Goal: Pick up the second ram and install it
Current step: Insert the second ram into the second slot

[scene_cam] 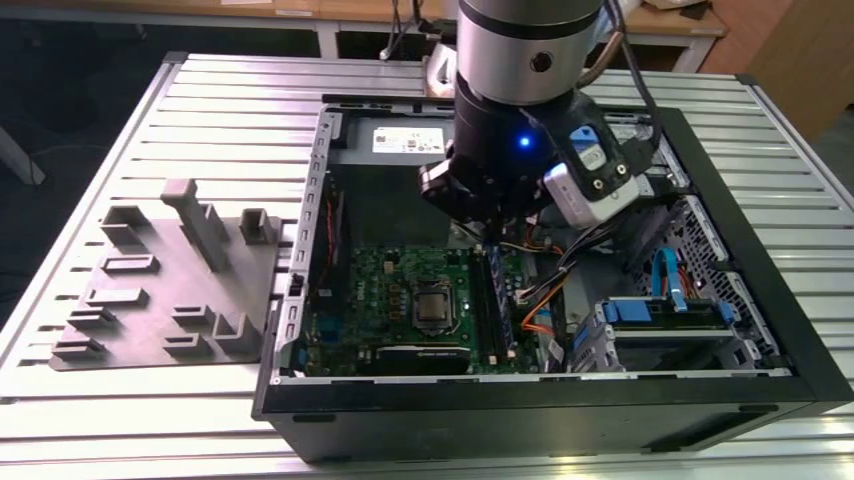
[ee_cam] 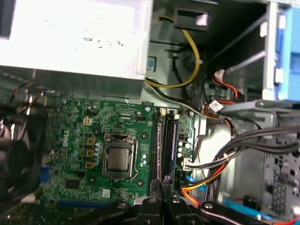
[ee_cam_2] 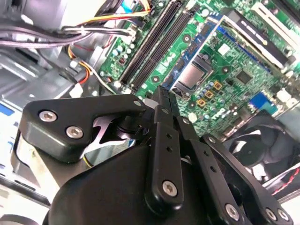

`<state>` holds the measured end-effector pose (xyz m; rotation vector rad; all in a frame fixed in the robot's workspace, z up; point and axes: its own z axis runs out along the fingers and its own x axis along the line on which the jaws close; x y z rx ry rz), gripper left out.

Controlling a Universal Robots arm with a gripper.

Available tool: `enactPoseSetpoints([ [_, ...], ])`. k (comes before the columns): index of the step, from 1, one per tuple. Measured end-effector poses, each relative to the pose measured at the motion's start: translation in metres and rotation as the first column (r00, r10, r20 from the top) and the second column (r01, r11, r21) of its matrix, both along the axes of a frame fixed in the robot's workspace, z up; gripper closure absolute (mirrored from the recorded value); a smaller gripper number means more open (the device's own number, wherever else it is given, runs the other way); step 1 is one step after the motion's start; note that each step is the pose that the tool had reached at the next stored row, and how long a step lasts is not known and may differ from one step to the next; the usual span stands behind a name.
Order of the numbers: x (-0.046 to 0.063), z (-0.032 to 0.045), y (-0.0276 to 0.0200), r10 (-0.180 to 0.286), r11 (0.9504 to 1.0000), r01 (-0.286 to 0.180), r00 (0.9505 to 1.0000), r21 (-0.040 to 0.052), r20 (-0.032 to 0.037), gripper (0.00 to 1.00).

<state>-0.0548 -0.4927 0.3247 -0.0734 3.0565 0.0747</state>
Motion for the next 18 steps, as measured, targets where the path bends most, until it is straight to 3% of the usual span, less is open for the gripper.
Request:
enactPoseSetpoints([
  [4,0.0,-0.0002,0.0,-0.074,0.9973,0.074,0.9973,0.0,0.0,0.92],
  [8,0.0,-0.0003,0.0,-0.139,0.9903,0.139,0.9903,-0.0001,0.0,0.92],
  [18,0.0032,-0.0039,0.0002,-0.132,0.9913,0.132,0.9913,-0.0001,-0.0003,0.92],
])
